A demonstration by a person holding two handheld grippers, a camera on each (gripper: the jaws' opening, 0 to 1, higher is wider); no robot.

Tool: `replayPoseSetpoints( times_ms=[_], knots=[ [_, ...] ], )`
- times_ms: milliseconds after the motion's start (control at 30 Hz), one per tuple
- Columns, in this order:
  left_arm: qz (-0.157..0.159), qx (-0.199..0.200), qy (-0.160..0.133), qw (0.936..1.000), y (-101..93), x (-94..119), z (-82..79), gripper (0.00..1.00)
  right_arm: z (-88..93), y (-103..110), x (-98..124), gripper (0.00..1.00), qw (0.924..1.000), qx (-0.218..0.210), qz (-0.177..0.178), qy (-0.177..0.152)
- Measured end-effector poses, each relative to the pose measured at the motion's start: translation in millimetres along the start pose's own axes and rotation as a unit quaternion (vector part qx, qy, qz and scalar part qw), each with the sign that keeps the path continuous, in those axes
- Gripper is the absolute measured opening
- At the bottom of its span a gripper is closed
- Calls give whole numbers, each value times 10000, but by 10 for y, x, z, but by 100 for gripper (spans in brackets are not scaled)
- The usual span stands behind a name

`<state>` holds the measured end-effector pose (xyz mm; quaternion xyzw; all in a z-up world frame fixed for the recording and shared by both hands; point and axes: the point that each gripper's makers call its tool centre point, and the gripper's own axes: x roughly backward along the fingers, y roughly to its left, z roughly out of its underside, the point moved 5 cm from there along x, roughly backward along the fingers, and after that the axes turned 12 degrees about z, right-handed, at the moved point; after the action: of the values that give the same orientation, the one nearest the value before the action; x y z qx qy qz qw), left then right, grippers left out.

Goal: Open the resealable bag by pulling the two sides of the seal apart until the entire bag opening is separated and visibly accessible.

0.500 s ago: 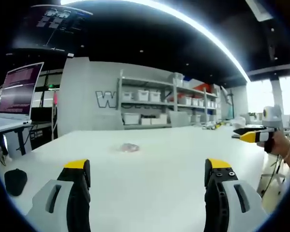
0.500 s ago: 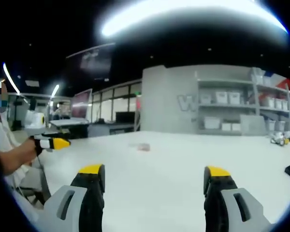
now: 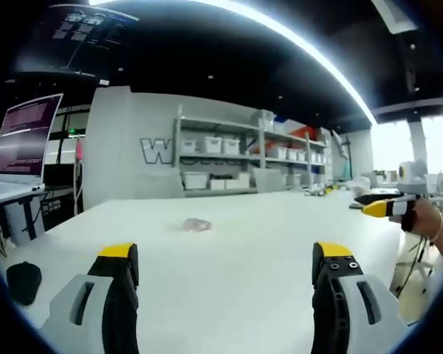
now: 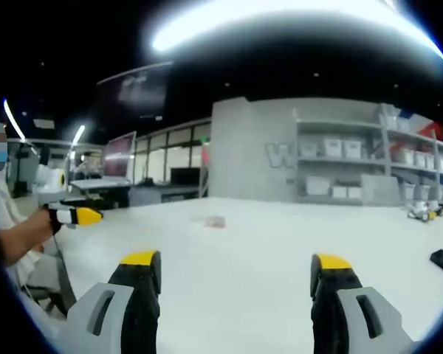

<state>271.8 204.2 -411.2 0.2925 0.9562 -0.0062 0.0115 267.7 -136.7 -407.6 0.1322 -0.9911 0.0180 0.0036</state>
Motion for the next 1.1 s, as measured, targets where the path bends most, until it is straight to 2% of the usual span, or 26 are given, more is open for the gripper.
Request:
replayPoseSetpoints(
  times_ms=[200,433,1100],
  knots=[
    [-68,14,80,9999,58,21,74,95,3,47,-70,83,10000,37,-73,40],
    [21,67,176,9998,51,-39,141,95,47,49,-105,83,9999,93,-59,100],
    [58,131,274,9995,144,-110,212,95,128,42,-249,82,9997,7,-47,257]
  ],
)
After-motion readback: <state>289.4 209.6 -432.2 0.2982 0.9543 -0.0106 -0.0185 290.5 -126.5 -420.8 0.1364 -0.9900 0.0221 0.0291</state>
